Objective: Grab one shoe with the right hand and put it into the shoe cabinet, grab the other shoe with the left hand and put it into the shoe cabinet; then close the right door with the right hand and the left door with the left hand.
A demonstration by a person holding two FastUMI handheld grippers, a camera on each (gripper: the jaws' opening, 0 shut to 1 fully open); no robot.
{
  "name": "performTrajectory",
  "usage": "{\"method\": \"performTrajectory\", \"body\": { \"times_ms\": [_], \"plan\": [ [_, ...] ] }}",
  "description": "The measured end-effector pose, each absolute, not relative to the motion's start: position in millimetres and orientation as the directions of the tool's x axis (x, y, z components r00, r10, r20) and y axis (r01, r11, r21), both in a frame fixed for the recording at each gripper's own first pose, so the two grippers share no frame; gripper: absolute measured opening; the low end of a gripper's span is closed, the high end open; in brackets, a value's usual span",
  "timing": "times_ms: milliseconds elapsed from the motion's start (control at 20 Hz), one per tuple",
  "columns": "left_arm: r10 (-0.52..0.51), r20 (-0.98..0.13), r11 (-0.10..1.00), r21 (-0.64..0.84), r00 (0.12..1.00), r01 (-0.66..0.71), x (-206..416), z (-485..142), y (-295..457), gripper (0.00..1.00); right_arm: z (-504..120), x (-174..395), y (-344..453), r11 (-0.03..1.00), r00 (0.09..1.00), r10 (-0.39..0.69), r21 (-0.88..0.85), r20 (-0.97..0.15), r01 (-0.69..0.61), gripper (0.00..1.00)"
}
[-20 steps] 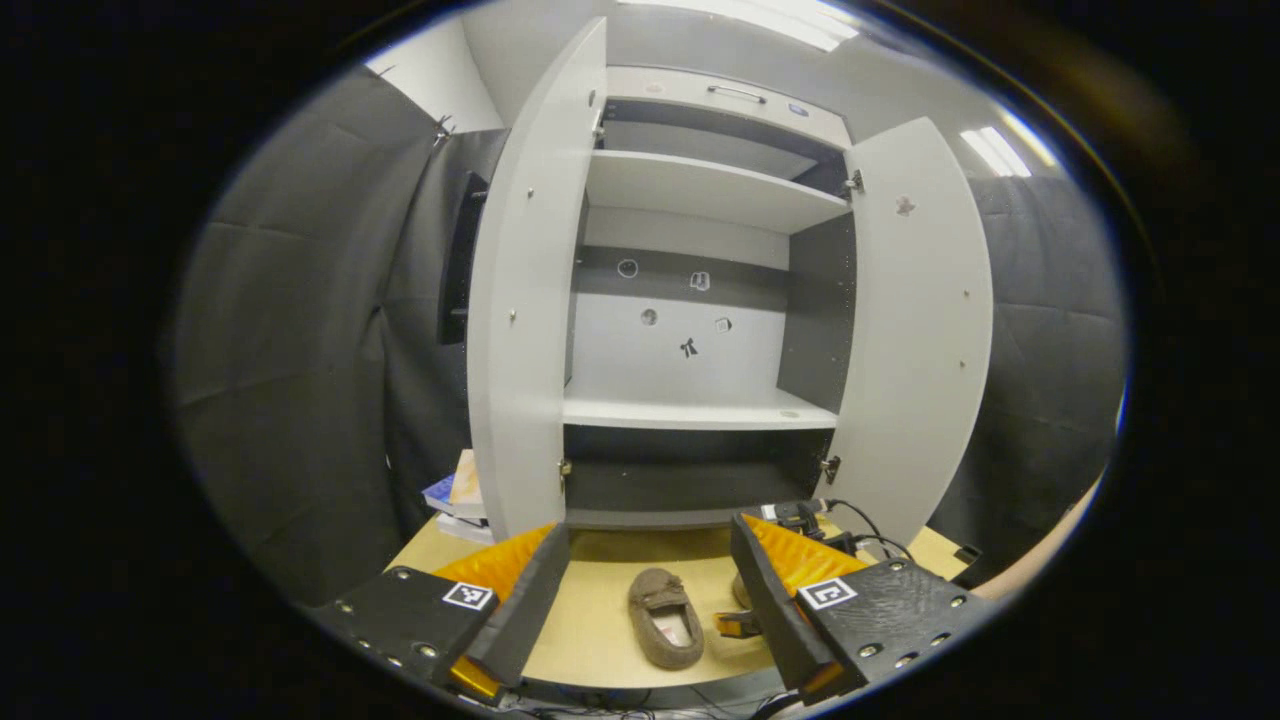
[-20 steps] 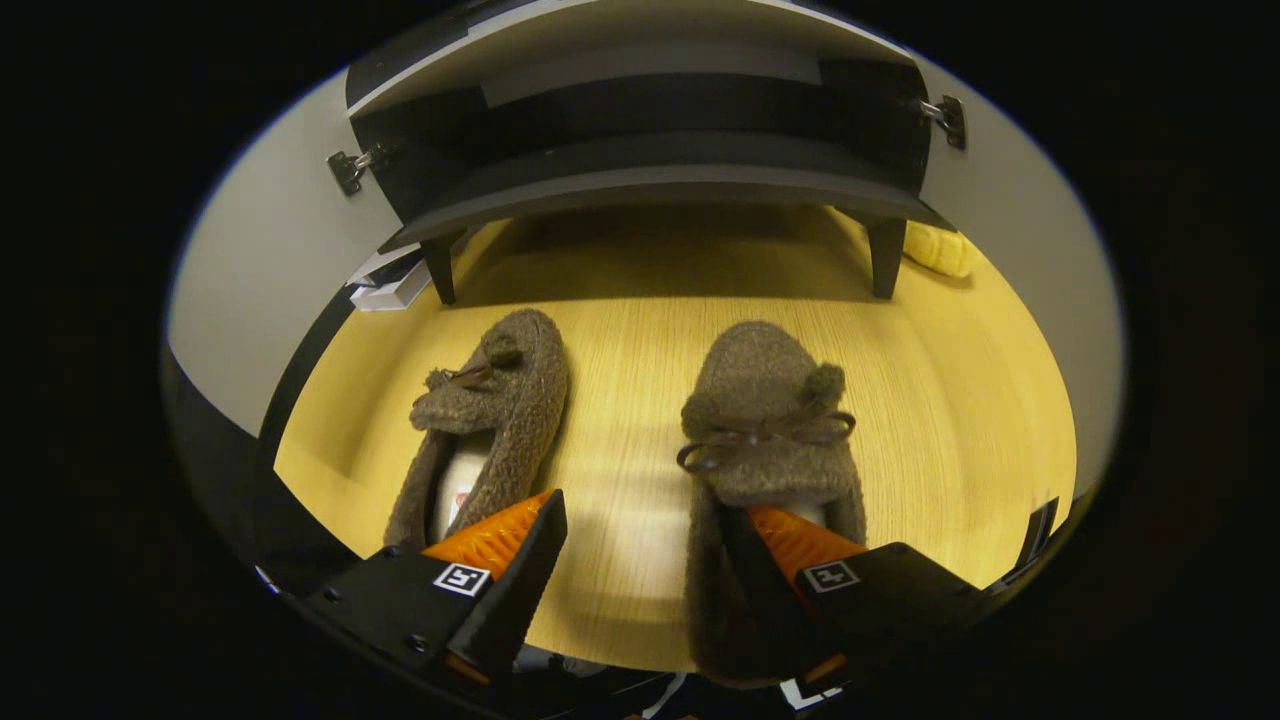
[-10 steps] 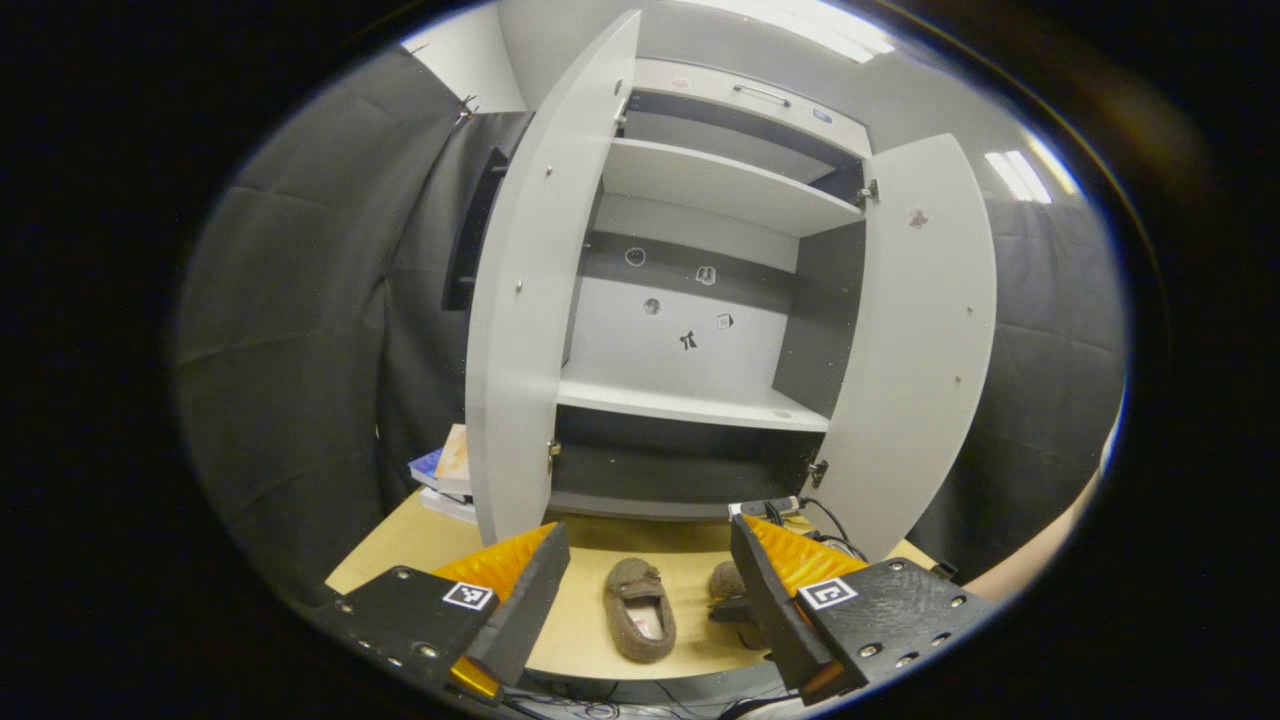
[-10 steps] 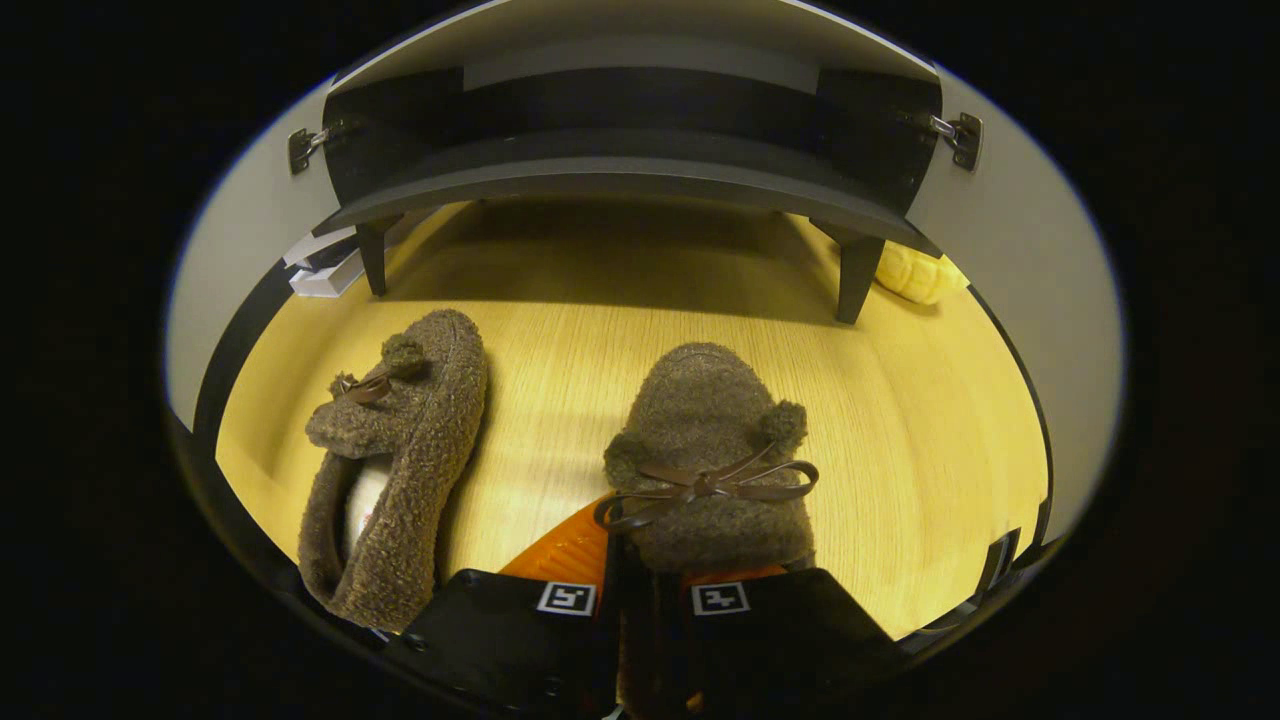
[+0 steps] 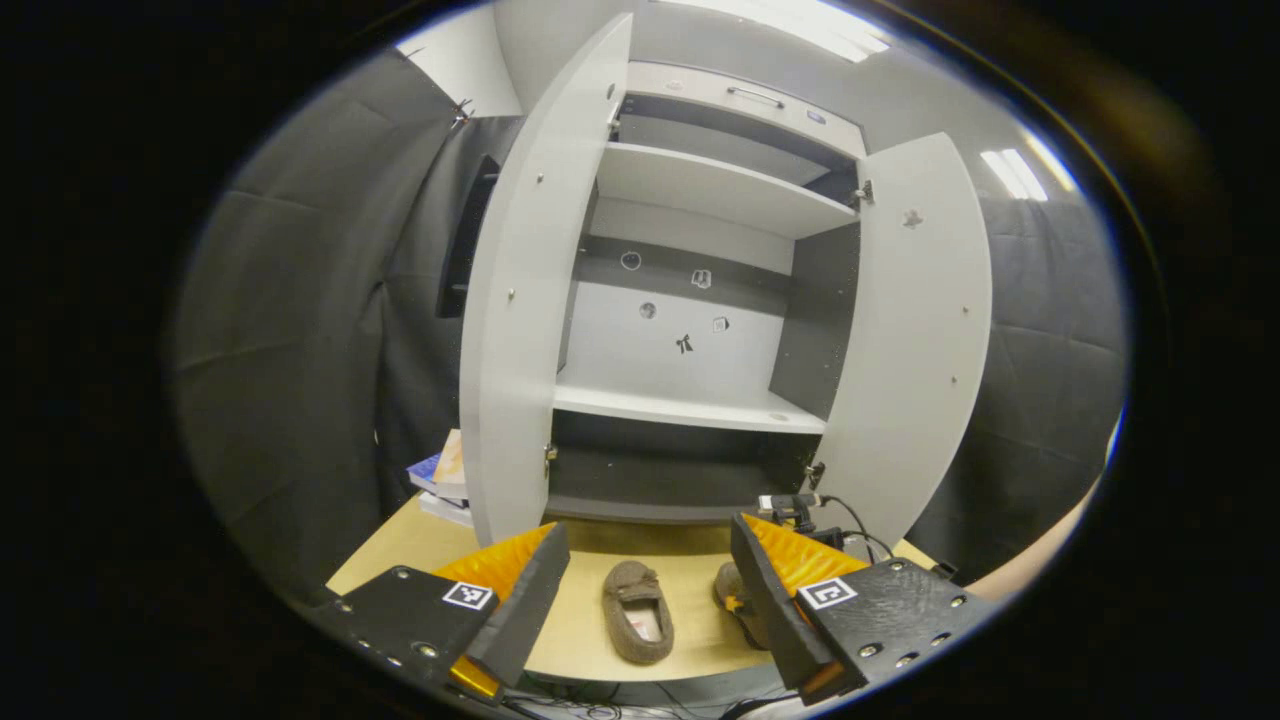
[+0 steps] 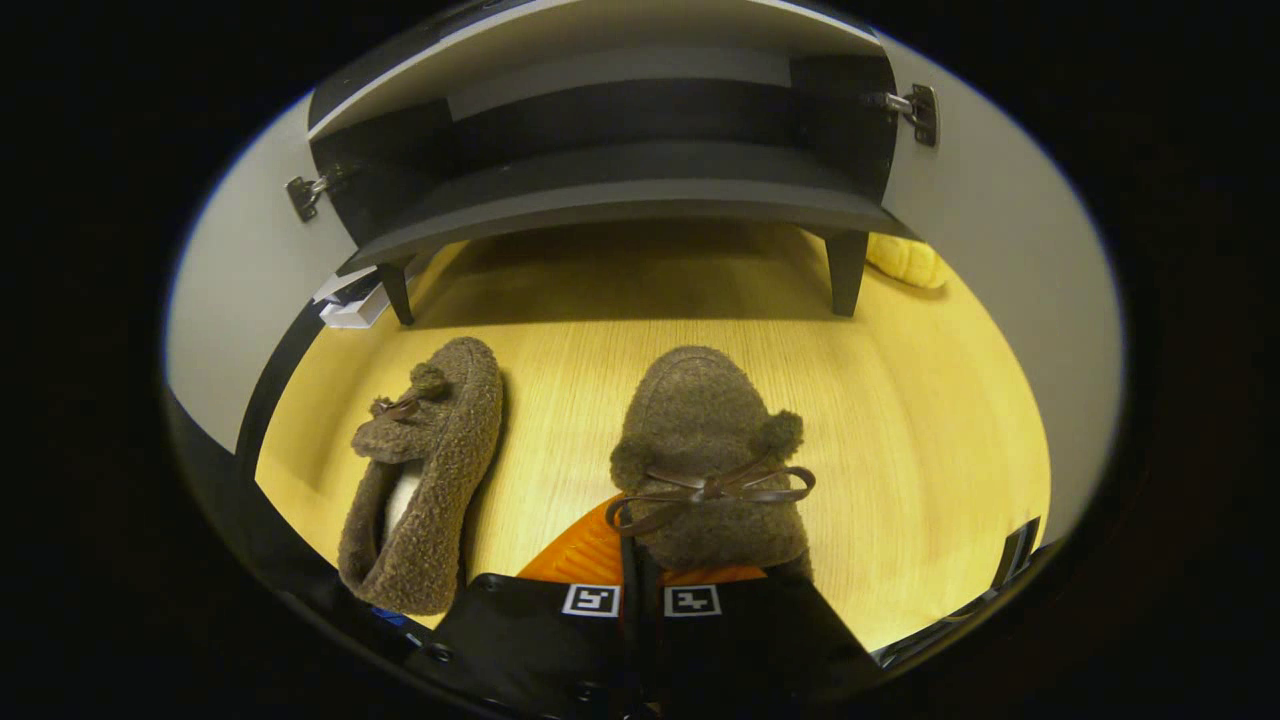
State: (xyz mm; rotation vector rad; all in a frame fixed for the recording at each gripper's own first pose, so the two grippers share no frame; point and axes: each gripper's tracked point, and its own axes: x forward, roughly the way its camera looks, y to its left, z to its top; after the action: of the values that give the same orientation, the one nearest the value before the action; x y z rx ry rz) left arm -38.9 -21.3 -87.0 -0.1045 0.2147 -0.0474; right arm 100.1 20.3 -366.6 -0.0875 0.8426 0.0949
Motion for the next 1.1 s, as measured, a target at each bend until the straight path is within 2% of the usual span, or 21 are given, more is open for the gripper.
{"method": "performTrajectory", "body": {
  "times_ms": [150, 200, 300, 500, 800, 1100],
  "plan": [
    [-0.067, -0.208, 0.995, -0.082, 0.976, 0.051, -37, -87, -24, 0.94, -348, 92, 17, 0.987, 0.704, 0.050, -0.072, -0.709, -0.142, 0.02],
    [-0.073, -0.205, 0.995, -0.075, 0.976, 0.059, -37, -86, -26, 0.99, -337, 88, 17, 0.986, 0.713, 0.060, -0.069, -0.698, -0.150, 0.02],
    [-0.089, -0.201, 0.995, -0.061, 0.976, 0.078, -36, -85, -30, 0.89, -320, 82, 17, 0.986, 0.731, 0.079, -0.053, -0.677, -0.155, 0.02],
    [-0.116, -0.197, 0.993, -0.049, 0.974, 0.108, -32, -84, -37, 0.99, -273, 66, 18, 0.988, 0.776, 0.100, -0.028, -0.623, -0.150, 0.02],
    [-0.142, -0.198, 0.990, -0.052, 0.970, 0.135, -23, -85, -37, 0.95, -182, 56, 48, 0.980, 0.842, 0.183, 0.023, -0.507, -0.199, 0.02],
    [-0.152, -0.187, 0.988, -0.043, 0.971, 0.146, -17, -75, -36, 0.94, -76, 79, 87, 0.962, 0.894, 0.273, 0.080, -0.356, -0.262, 0.02]
  ]
}}
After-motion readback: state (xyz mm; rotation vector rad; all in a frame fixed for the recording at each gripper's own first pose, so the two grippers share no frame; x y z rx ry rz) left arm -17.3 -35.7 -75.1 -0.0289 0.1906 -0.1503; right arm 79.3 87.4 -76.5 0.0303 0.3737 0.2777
